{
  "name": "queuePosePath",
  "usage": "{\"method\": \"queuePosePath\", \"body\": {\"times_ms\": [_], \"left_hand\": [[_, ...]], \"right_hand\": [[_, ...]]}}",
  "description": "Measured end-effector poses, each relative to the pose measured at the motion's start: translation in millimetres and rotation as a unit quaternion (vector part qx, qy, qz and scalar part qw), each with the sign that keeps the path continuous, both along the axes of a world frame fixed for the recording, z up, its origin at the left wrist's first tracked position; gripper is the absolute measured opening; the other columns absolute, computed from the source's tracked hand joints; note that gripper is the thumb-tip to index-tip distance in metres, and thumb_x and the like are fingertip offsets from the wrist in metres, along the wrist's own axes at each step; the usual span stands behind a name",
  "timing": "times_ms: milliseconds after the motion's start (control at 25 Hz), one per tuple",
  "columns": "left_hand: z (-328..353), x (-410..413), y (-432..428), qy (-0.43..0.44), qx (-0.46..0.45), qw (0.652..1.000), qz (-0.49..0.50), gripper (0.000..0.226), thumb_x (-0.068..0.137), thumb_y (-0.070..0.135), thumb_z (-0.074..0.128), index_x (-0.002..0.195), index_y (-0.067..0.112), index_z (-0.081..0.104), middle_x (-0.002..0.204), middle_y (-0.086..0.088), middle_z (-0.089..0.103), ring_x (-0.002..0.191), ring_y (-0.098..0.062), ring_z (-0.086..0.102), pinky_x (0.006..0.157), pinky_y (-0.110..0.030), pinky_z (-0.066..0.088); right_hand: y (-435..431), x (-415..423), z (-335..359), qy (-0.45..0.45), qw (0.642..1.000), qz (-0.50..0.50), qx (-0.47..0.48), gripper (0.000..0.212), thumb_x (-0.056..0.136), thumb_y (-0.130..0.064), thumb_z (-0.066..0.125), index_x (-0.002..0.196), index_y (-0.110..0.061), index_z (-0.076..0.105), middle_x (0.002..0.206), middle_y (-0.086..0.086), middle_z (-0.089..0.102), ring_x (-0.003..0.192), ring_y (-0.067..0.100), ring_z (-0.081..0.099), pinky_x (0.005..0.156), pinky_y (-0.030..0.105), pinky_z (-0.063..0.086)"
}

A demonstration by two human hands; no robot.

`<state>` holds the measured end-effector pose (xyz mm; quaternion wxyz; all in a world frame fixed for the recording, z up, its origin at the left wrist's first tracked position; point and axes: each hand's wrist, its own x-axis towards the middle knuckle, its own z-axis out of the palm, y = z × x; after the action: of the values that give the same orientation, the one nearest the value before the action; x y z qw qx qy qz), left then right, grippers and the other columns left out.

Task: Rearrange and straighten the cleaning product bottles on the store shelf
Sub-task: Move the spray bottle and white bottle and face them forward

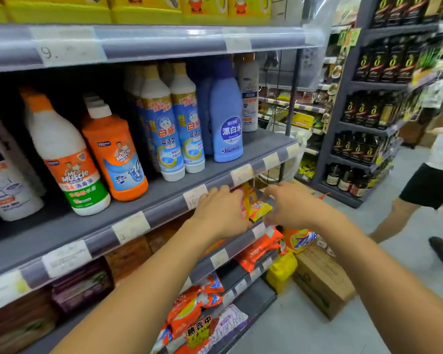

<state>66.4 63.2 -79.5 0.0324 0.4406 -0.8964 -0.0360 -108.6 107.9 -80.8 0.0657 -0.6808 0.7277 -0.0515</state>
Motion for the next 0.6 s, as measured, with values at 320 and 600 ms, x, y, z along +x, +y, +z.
{"method": "queuePosePath", "body": {"times_ms": [320, 600], "left_hand": [[9.7, -83.8, -41.6, 0.025, -0.017, 0.997, 0.074, 0.061, 0.078, 0.050, 0.064, 0.128, 0.018, 0.049, 0.125, -0.013, 0.052, 0.117, -0.034, 0.046, 0.092, -0.046, 0.040], [33.5, -169.0, -92.6, 0.069, -0.035, 0.981, 0.181, 0.059, 0.082, 0.042, 0.062, 0.131, 0.014, 0.046, 0.123, -0.014, 0.048, 0.116, -0.035, 0.045, 0.092, -0.047, 0.041]], "right_hand": [[-81.6, -82.3, 12.8, -0.034, 0.996, 0.067, -0.053, 0.069, 0.080, -0.046, 0.070, 0.137, -0.020, 0.043, 0.123, 0.008, 0.048, 0.108, 0.026, 0.050, 0.076, 0.031, 0.037], [-170.0, -162.9, 36.3, 0.004, 0.983, 0.176, -0.058, 0.069, 0.081, -0.045, 0.067, 0.139, -0.020, 0.039, 0.130, 0.008, 0.045, 0.116, 0.027, 0.049, 0.081, 0.033, 0.043]]}}
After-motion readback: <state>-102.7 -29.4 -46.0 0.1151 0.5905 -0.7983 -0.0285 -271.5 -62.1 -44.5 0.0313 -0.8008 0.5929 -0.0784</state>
